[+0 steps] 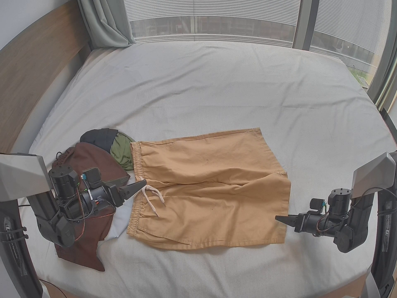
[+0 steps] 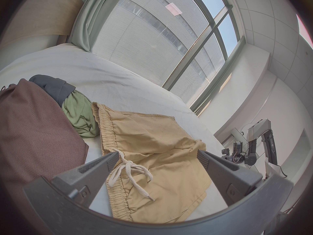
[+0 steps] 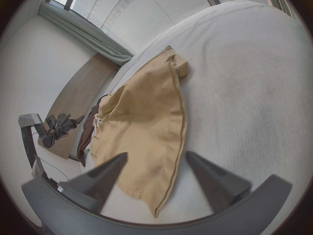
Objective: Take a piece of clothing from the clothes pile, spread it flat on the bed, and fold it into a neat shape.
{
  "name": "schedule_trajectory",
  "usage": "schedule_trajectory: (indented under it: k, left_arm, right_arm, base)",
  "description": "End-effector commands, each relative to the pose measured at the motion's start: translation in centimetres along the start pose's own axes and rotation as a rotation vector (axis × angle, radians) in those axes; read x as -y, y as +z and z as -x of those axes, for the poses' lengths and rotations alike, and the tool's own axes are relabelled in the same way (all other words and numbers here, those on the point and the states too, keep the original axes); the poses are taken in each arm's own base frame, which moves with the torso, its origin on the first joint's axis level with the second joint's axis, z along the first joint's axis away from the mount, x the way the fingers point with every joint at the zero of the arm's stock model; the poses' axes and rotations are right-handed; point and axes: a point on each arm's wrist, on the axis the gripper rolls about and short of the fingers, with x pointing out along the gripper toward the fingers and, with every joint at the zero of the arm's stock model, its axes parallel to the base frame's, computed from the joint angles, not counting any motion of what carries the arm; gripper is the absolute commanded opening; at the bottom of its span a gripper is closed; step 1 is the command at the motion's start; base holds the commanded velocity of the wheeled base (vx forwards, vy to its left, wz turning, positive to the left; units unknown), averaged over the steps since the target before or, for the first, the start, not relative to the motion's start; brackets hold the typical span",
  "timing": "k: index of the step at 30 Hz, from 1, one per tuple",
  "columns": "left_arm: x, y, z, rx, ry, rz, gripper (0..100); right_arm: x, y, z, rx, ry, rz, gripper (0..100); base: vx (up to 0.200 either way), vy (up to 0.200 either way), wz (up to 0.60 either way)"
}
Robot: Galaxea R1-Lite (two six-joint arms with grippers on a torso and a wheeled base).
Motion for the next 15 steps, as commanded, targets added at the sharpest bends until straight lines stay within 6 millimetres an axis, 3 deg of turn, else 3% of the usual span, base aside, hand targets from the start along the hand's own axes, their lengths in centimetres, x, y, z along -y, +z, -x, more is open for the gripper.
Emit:
schedule_trajectory:
  k: [1,15]
  left_arm:
    - [0.0,-0.1,0.0,-0.002,0.001,-0.003,100]
    - [-0.1,-0.1,0.0,-0.002,0.002,-0.003,100]
  right_arm:
    - [-0.2,-0.8,0.5,-0.039,0.009,0.011,100]
    - [-1.5,-3.5,1.5,-0.178,0.096,-0.013,100]
  base:
    - [0.000,0.000,0.00]
    - [0.000,0.000,0.00]
